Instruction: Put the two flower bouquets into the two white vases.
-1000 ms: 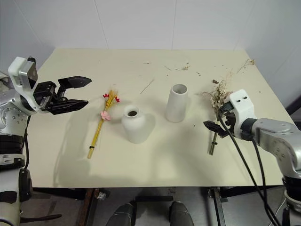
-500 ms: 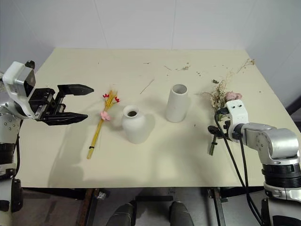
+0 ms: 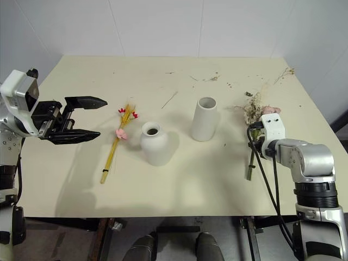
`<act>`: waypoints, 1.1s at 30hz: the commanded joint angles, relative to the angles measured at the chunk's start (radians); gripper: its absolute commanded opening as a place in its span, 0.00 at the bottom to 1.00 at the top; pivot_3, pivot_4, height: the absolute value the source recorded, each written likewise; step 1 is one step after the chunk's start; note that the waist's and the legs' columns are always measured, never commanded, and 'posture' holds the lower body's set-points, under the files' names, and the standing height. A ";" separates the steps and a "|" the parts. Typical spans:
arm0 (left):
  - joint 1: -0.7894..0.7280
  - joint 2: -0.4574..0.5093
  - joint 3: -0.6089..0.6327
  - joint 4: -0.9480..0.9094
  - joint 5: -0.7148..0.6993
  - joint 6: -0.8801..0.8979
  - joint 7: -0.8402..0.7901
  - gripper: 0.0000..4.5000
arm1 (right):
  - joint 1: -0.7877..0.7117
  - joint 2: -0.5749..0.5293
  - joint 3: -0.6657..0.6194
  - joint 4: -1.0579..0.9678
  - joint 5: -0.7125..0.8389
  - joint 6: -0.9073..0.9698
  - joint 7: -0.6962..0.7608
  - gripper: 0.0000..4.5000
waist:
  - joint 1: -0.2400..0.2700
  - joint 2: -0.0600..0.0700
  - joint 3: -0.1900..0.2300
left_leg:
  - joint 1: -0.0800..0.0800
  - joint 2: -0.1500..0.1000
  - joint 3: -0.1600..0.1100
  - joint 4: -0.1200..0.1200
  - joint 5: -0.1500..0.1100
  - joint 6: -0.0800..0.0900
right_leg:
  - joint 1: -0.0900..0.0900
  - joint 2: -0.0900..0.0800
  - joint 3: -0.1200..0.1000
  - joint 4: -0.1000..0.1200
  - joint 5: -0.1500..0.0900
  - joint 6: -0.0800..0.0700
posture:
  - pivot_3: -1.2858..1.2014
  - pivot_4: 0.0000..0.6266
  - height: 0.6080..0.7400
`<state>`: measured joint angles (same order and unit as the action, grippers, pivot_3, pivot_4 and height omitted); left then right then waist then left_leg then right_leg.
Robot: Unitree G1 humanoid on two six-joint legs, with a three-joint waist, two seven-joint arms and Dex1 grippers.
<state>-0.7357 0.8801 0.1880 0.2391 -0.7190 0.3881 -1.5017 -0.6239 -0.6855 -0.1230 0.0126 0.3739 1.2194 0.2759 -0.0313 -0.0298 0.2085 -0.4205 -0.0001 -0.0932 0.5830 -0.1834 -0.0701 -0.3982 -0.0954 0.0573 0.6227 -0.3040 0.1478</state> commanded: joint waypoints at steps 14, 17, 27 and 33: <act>-0.053 -0.018 -0.018 0.009 0.001 -0.017 -0.078 1.00 | -0.233 0.061 -0.152 0.026 -0.038 -0.351 -0.042 0.01 | -0.003 0.001 0.000 | 0.000 0.000 0.000 0.000 0.000 0.000 | 0.000 0.000 0.000 0.000 0.000 0.000 | 0.52 0.24 1.00; -0.054 -0.021 -0.021 0.012 0.002 -0.020 -0.079 1.00 | -0.301 0.105 -0.167 0.053 -0.042 -0.486 -0.051 0.01 | -0.004 0.001 0.000 | 0.000 0.000 0.000 -0.001 0.000 0.000 | 0.000 0.000 0.000 0.000 0.000 0.000 | 0.52 0.24 1.00; -0.045 -0.018 -0.013 0.002 -0.003 -0.022 -0.074 1.00 | -0.386 0.369 -0.169 0.055 0.071 -0.866 0.049 0.01 | -0.013 0.001 0.001 | 0.000 0.000 0.000 -0.002 0.000 0.000 | -0.001 0.000 0.000 0.002 0.000 0.000 | 0.52 0.24 1.00; -0.027 -0.007 0.000 -0.021 -0.011 -0.013 -0.064 1.00 | -0.393 0.450 -0.144 0.091 0.097 -0.934 0.083 0.01 | -0.023 0.002 0.001 | 0.000 0.000 -0.001 -0.002 0.001 -0.001 | -0.002 0.000 0.000 0.004 0.000 0.000 | 0.52 0.24 1.00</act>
<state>-0.7668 0.8534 0.1582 0.2488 -0.7145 0.3767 -1.5017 -0.9939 -0.2387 -0.2660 0.1163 0.4534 0.3213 0.3446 -0.0544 -0.0283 0.2094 -0.4203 0.0002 -0.0942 0.5808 -0.1827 -0.0709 -0.4000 -0.0950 0.0572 0.6271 -0.3043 0.1480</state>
